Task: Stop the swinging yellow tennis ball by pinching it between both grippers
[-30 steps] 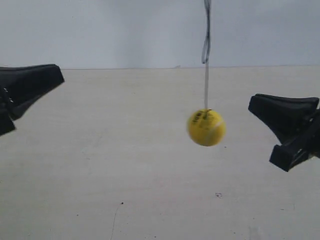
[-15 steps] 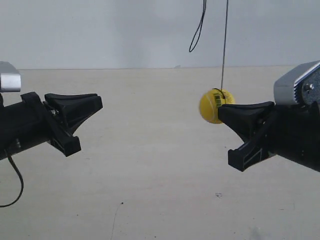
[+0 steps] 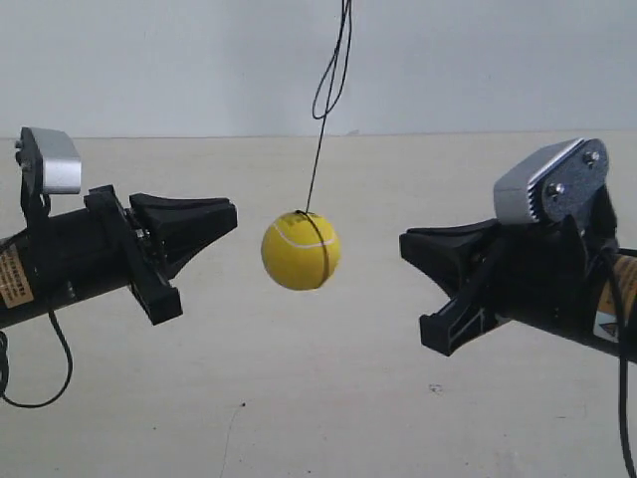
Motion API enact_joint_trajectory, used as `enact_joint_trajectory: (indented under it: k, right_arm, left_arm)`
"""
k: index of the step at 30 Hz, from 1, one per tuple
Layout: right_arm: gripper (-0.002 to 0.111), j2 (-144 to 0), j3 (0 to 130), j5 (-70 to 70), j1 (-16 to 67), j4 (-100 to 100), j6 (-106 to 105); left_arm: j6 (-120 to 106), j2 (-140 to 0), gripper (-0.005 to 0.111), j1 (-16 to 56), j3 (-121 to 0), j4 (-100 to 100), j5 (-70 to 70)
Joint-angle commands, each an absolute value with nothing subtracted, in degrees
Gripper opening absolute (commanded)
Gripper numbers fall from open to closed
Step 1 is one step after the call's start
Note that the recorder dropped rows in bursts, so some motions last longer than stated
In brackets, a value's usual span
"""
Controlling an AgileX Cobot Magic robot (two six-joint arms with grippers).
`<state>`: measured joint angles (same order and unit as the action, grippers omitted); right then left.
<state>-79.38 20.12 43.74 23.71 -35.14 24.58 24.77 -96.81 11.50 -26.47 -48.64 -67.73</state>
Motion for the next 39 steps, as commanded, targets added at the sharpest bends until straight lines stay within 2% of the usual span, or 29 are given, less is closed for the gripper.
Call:
enact_joint_trajectory:
  k: [1, 15, 21, 31, 39]
  right_arm:
    - [0.0, -81.66, 22.53, 43.34, 27.3, -35.75, 24.65]
    - [0.0, -81.66, 22.91, 41.81, 28.67, -37.39, 26.74]
    - [0.0, -81.66, 22.91, 41.81, 28.67, -38.31, 27.24]
    - [0.0, -81.66, 22.91, 42.11, 28.67, -38.52, 25.53]
    - [0.0, -81.66, 22.91, 38.3, 28.57, -30.57, 17.55]
  left_arm:
    - [24.5, -97.41, 0.005, 12.0, -26.77, -51.51, -69.8]
    - [27.4, -97.41, 0.005, 13.41, -26.77, -60.87, -69.96]
    - [26.06, -97.41, 0.005, 17.96, -27.44, -60.61, -69.94]
    - [22.69, -97.41, 0.005, 17.96, -27.69, -52.38, -64.44]
    - [22.69, -97.41, 0.005, 17.96, -27.69, -51.8, -64.22]
